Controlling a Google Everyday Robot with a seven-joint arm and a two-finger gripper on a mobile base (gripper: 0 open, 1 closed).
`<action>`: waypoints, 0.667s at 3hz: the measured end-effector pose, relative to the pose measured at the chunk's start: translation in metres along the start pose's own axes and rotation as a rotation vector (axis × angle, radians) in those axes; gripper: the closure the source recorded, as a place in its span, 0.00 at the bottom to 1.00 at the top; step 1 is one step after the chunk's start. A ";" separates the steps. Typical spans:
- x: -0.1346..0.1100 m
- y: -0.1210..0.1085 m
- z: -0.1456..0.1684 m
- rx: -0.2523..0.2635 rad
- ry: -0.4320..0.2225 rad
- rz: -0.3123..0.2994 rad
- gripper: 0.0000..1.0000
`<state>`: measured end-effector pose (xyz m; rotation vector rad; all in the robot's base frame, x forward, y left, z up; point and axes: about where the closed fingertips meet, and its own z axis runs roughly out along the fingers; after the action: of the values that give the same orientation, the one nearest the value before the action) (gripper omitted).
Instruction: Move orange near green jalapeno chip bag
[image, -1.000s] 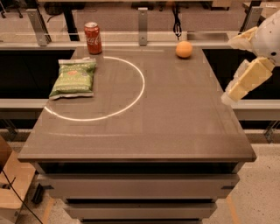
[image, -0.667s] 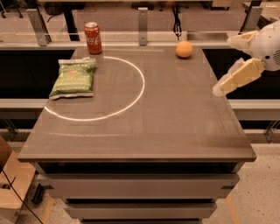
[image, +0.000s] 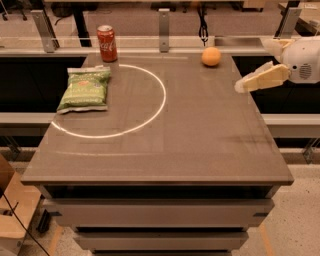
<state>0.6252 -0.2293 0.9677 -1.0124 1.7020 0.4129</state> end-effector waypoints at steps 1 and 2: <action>0.010 -0.029 0.020 0.021 -0.050 0.064 0.00; 0.010 -0.030 0.029 0.028 -0.053 0.063 0.00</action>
Offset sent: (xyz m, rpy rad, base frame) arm 0.0272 -0.0057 -0.0080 0.0627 0.0042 -0.0272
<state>0.6659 -0.2303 0.9538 -0.9224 1.6911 0.4520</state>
